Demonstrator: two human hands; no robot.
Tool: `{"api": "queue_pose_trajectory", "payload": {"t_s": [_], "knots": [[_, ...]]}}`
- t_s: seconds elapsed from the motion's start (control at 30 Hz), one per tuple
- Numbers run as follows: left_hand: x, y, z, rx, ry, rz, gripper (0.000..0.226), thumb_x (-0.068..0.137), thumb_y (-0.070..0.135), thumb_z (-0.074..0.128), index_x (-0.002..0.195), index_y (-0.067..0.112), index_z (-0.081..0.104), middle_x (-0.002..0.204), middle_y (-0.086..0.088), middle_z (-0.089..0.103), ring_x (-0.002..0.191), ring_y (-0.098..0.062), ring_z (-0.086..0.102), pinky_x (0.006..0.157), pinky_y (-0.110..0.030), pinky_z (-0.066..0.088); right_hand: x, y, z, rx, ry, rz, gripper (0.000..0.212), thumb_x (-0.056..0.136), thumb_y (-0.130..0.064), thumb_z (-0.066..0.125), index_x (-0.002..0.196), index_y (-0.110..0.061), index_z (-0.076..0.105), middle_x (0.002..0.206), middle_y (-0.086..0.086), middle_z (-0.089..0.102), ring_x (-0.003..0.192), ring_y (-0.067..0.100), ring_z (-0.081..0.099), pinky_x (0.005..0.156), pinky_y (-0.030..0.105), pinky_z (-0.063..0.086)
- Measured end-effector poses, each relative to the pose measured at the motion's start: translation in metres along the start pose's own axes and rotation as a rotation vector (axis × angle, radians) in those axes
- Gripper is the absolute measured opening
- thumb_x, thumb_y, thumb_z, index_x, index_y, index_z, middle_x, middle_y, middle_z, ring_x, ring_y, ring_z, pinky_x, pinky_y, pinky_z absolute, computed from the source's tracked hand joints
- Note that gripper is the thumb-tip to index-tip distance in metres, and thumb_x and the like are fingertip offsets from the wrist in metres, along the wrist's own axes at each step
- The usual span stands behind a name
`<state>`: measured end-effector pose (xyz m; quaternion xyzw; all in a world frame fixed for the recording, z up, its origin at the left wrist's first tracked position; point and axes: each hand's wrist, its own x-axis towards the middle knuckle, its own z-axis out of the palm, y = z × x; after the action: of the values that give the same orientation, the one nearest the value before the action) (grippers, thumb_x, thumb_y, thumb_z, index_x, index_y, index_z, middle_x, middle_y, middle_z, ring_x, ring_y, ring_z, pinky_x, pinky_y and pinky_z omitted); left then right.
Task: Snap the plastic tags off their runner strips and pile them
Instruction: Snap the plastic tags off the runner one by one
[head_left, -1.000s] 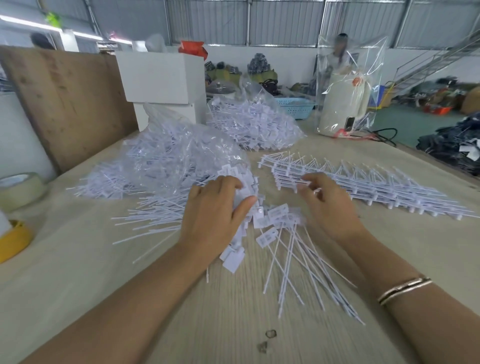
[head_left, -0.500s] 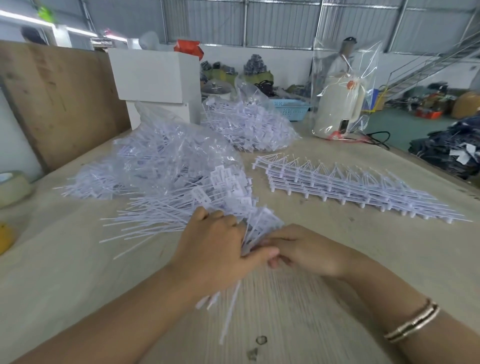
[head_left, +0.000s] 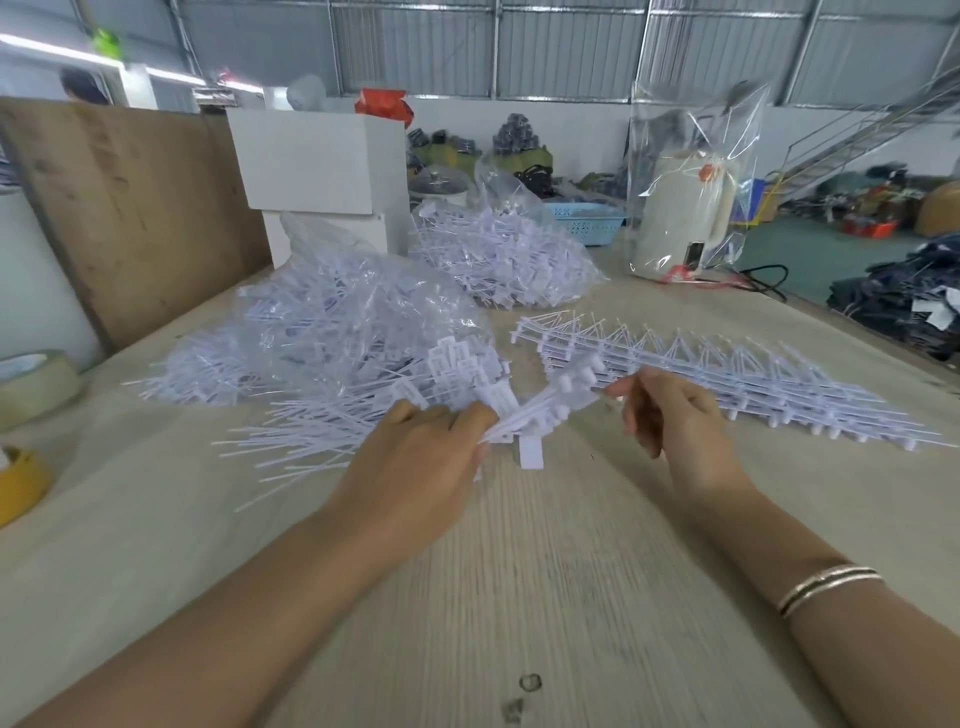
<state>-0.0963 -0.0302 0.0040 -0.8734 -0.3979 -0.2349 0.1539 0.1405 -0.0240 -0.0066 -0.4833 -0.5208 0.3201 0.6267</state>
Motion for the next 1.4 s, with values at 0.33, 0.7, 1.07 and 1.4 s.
{"api": "queue_pose_trajectory", "payload": {"t_s": [0.33, 0.7, 1.07, 1.4], "knots": [[0.001, -0.063, 0.008, 0.156, 0.029, -0.329, 0.032, 0.084, 0.013, 0.06, 0.112, 0.027, 0.067, 0.099, 0.002, 0.063, 0.092, -0.024, 0.058, 0.083, -0.038, 0.03, -0.006, -0.006, 0.01, -0.107, -0.15, 0.013, 0.043, 0.101, -0.022, 0.035, 0.08, -0.005, 0.068, 0.055, 0.006, 0.05, 0.048, 0.013, 0.04, 0.05, 0.017, 0.036], [0.001, -0.037, 0.016, -0.032, -0.066, -0.249, 0.059, 0.075, 0.011, 0.054, 0.131, 0.024, 0.038, 0.132, 0.006, 0.038, 0.12, -0.016, 0.035, 0.09, -0.027, 0.023, -0.005, -0.002, 0.008, -0.213, -0.222, -0.029, 0.038, 0.1, -0.02, 0.041, 0.075, -0.015, 0.069, 0.051, -0.007, 0.054, 0.049, 0.009, 0.044, 0.053, 0.015, 0.038], [0.003, -0.032, 0.031, -0.306, -0.029, -0.537, 0.067, 0.071, -0.002, 0.051, 0.128, 0.029, 0.038, 0.132, 0.005, 0.033, 0.124, -0.014, 0.022, 0.099, -0.033, 0.018, -0.037, 0.0, 0.048, -0.843, -0.84, -0.569, 0.044, 0.07, -0.063, 0.064, 0.095, -0.032, 0.045, 0.09, -0.018, 0.049, 0.081, 0.0, 0.045, 0.077, 0.017, 0.033], [-0.003, -0.043, 0.004, -0.338, -0.077, -0.114, 0.057, 0.076, 0.035, 0.048, 0.129, 0.045, 0.028, 0.136, 0.022, 0.026, 0.137, -0.003, 0.013, 0.112, -0.025, -0.003, -0.017, 0.005, 0.038, -0.709, -0.523, -0.332, 0.035, 0.081, -0.018, 0.072, 0.114, -0.019, 0.057, 0.114, -0.004, 0.051, 0.112, 0.017, 0.048, 0.098, 0.045, 0.038]]}}
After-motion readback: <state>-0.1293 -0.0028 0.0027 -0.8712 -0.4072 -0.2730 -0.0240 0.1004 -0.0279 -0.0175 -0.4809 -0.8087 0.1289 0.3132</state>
